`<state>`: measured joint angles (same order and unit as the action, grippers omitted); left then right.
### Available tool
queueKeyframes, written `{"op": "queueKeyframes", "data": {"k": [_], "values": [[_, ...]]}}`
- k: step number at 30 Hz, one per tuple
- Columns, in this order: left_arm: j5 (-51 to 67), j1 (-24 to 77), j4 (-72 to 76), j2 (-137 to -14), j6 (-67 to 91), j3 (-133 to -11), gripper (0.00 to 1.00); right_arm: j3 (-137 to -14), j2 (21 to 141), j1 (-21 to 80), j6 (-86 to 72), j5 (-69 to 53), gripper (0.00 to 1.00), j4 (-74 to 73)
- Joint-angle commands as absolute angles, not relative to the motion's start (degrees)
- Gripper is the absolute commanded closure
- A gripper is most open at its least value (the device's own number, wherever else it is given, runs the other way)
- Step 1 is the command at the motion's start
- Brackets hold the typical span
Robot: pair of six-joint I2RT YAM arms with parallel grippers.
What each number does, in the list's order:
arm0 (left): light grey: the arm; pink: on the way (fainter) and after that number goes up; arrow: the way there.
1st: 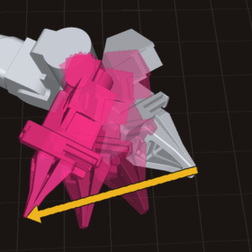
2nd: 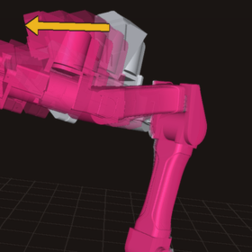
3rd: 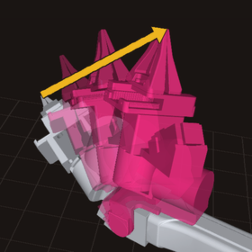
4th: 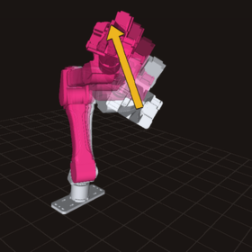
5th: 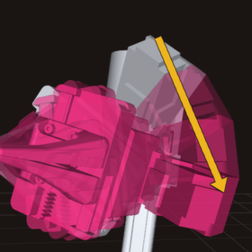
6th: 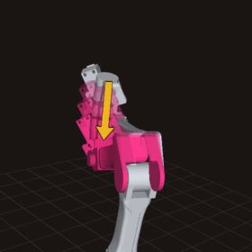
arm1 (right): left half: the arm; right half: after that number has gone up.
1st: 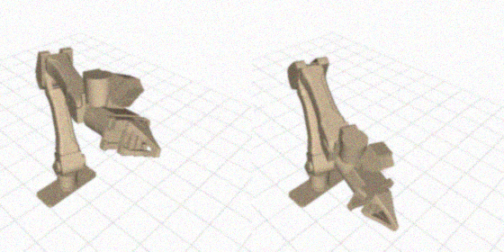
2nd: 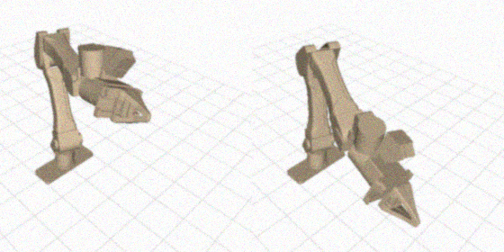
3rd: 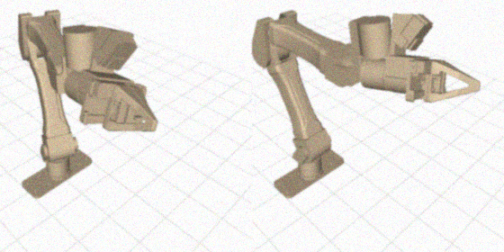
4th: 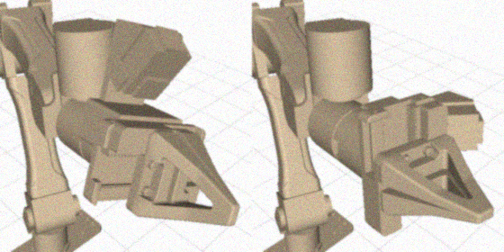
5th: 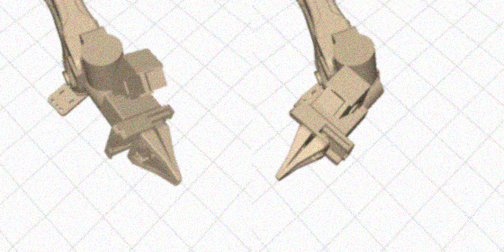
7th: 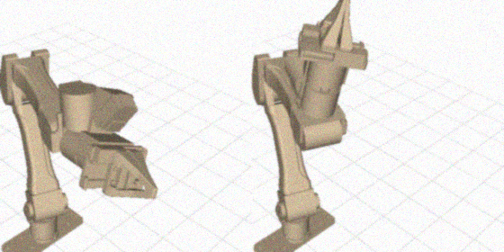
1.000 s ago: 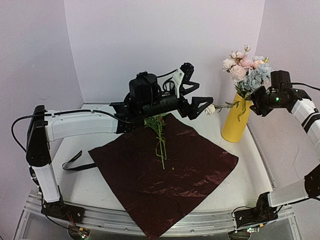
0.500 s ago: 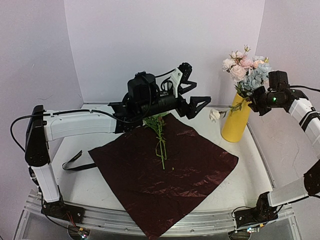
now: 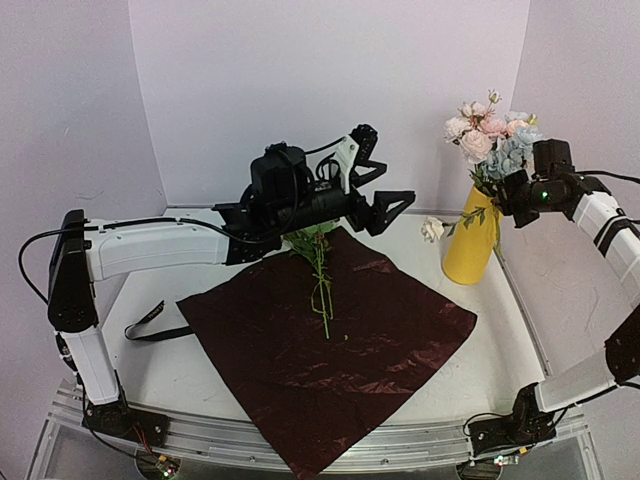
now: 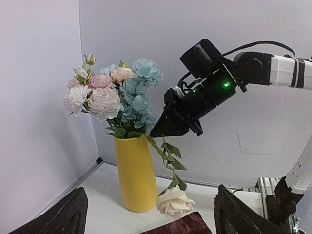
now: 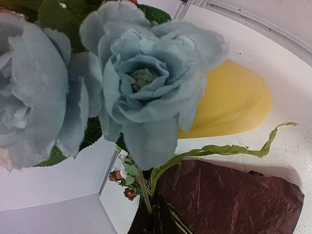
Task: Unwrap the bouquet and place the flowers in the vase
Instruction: Insert the fake flower into the vase.
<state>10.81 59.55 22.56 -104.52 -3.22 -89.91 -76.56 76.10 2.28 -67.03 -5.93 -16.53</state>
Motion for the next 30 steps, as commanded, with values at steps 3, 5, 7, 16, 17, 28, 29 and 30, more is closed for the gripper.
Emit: {"op": "queueKeyframes", "data": {"k": [3, 5, 7, 16, 17, 28, 29, 30], "values": [[11.9, 59.2, 24.3, -100.8, -3.6, -89.4, 0.09, -80.9, 79.0, 2.2, -69.7, -4.4, 1.00, -15.4], [12.0, 59.2, 24.4, -100.7, -3.6, -89.2, 0.09, -81.0, 79.9, 2.3, -70.8, -4.3, 1.00, -15.4], [12.0, 59.2, 24.4, -100.7, -3.7, -89.1, 0.09, -81.3, 81.1, 2.2, -71.6, -4.7, 1.00, -15.2], [12.2, 59.2, 24.4, -100.4, -3.9, -88.5, 0.09, -81.7, 82.9, 2.2, -73.4, -2.4, 0.97, -13.7], [12.2, 59.2, 24.4, -100.4, -3.8, -88.5, 0.09, -81.7, 82.9, 2.2, -73.4, -2.4, 0.96, -13.5], [12.0, 59.2, 24.4, -100.4, -4.0, -88.5, 0.09, -78.0, 75.7, 2.2, -74.0, -2.4, 0.60, -13.4], [12.1, 59.2, 24.4, -100.4, -4.0, -88.5, 0.09, -77.5, 75.3, 2.2, -74.3, -3.1, 0.59, -13.4], [12.0, 59.2, 24.4, -100.5, -4.0, -88.5, 0.09, -77.0, 75.0, 2.3, -74.6, -4.2, 0.57, -13.4]]}}
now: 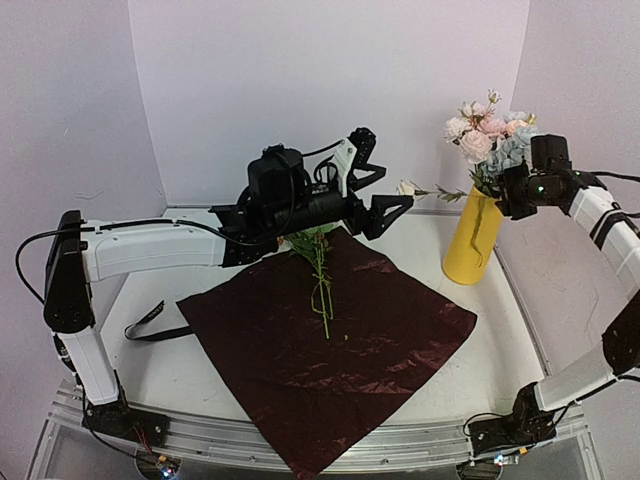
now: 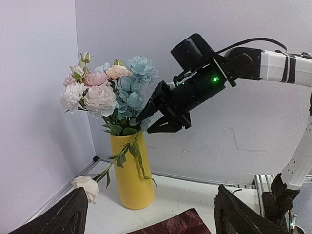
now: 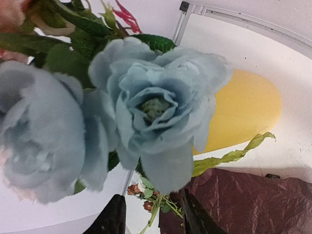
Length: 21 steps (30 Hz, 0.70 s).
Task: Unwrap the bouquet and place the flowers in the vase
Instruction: Insert the fake flower into the vase.
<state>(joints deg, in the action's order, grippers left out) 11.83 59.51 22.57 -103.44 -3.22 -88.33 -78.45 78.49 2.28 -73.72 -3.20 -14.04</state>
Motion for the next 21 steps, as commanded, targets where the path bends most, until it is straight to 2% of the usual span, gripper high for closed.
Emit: {"op": "queueKeyframes", "data": {"k": [1, 3, 9, 13, 17, 21], "values": [[12.0, 59.3, 24.4, -100.5, -4.0, -88.5, 0.09, -76.6, 74.9, 2.2, -75.1, -5.2, 0.55, -13.4], [12.0, 59.2, 24.4, -100.4, -4.1, -88.5, 0.09, -76.1, 74.6, 2.2, -76.0, -7.2, 0.51, -13.4], [11.2, 59.2, 24.4, -100.1, -4.9, -88.2, 0.09, -75.5, 72.9, 2.5, -77.8, -8.5, 0.49, -13.5], [8.8, 58.7, 24.4, -99.3, -4.8, -87.5, 0.08, -77.4, 71.7, 2.6, -71.7, -7.1, 0.45, -14.4], [5.5, 56.3, 24.4, -97.9, -1.0, -86.4, 0.08, -80.9, 70.9, 2.8, -49.0, -7.9, 0.44, -16.5], [3.8, 54.2, 24.4, -96.8, 2.0, -85.2, 0.08, -78.3, 67.9, 3.2, -15.3, -14.7, 0.42, -15.2]]}}
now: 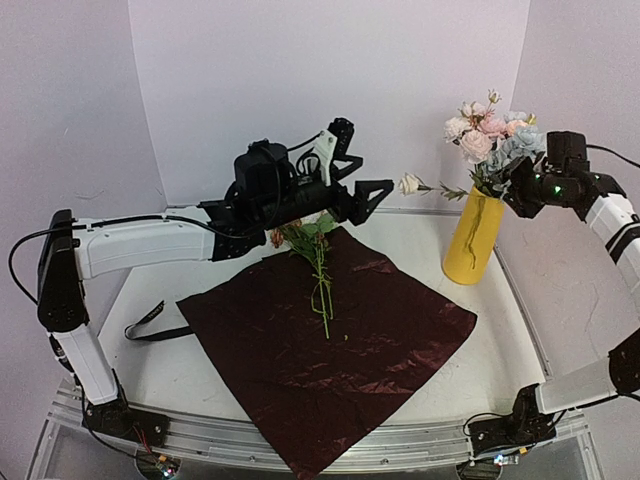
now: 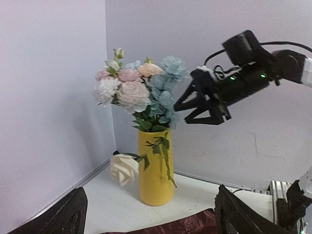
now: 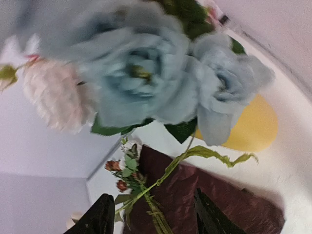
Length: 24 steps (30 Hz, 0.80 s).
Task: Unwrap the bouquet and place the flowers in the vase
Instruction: Insert the fake flower into the vase.
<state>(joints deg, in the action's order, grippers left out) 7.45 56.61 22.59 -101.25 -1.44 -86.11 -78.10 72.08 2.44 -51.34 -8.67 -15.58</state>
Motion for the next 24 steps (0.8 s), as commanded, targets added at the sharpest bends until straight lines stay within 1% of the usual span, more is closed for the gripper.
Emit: {"op": "queueKeyframes", "data": {"k": [1, 2, 5, 8, 10, 13, 18, 21, 24], "values": [[3.7, 54.1, 24.4, -96.5, 1.8, -85.0, 0.08, -77.0, 66.8, 3.3, -8.0, -17.0, 0.41, -15.0], [3.6, 54.0, 24.4, -96.2, 1.5, -84.7, 0.08, -76.0, 65.3, 3.4, 0.7, -18.7, 0.41, -14.7], [3.7, 54.0, 24.4, -95.8, 1.2, -84.2, 0.08, -71.6, 60.6, 3.5, 19.8, -25.6, 0.42, -11.8], [3.8, 54.0, 24.4, -95.7, 0.7, -83.9, 0.08, -67.6, 57.0, 3.9, 36.3, -34.3, 0.42, -9.6], [3.6, 53.9, 24.4, -95.5, 0.3, -83.8, 0.08, -66.2, 55.9, 4.8, 46.5, -38.0, 0.43, -9.5], [3.4, 53.8, 24.4, -95.4, 0.1, -83.8, 0.07, -66.5, 56.7, 6.9, 54.7, -36.6, 0.42, -9.3], [3.4, 53.4, 24.4, -95.3, 0.1, -83.6, 0.07, -69.4, 61.7, 9.7, 65.5, -31.5, 0.37, -10.8], [3.4, 53.3, 24.4, -95.2, 0.1, -83.4, 0.07, -71.6, 65.3, 10.8, 68.2, -28.1, 0.38, -10.9], [3.1, 53.1, 24.4, -95.0, -1.3, -83.1, 0.06, -74.1, 69.4, 11.3, 69.0, -25.1, 0.40, -10.9]]}}
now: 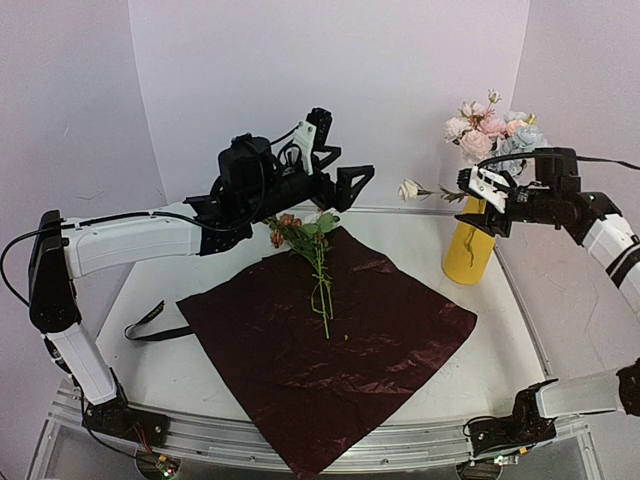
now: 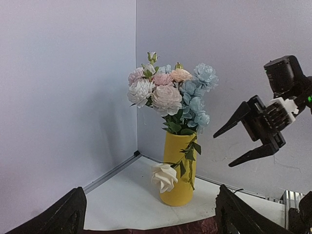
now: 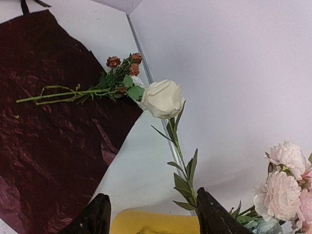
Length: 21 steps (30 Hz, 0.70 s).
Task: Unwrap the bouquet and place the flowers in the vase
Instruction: Insert the fake flower into the vase.
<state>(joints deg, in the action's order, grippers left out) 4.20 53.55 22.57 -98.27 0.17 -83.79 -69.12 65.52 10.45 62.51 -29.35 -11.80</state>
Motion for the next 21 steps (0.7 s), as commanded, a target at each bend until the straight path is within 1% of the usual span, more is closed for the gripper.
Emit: {"op": "queueKeyframes", "data": {"k": [1, 7, 13, 18, 21], "values": [[3.1, 53.1, 24.4, -95.1, -1.4, -83.1, 0.06, -75.2, 70.8, 11.5, 68.9, -24.2, 0.41, -10.9], [3.2, 52.6, 24.4, -95.3, -1.6, -83.1, 0.06, -79.2, 77.0, 13.1, 68.7, -18.8, 0.44, -10.8], [3.2, 52.0, 24.3, -95.4, -1.8, -83.2, 0.06, -80.6, 80.1, 13.3, 68.0, -15.1, 0.47, -10.7], [3.4, 51.6, 24.3, -95.7, -1.8, -83.3, 0.06, -81.0, 82.1, 13.4, 67.1, -12.9, 0.66, -10.7], [3.5, 51.5, 24.3, -95.6, -1.7, -83.2, 0.06, -81.2, 82.8, 13.4, 66.6, -12.4, 0.74, -10.6]]}}
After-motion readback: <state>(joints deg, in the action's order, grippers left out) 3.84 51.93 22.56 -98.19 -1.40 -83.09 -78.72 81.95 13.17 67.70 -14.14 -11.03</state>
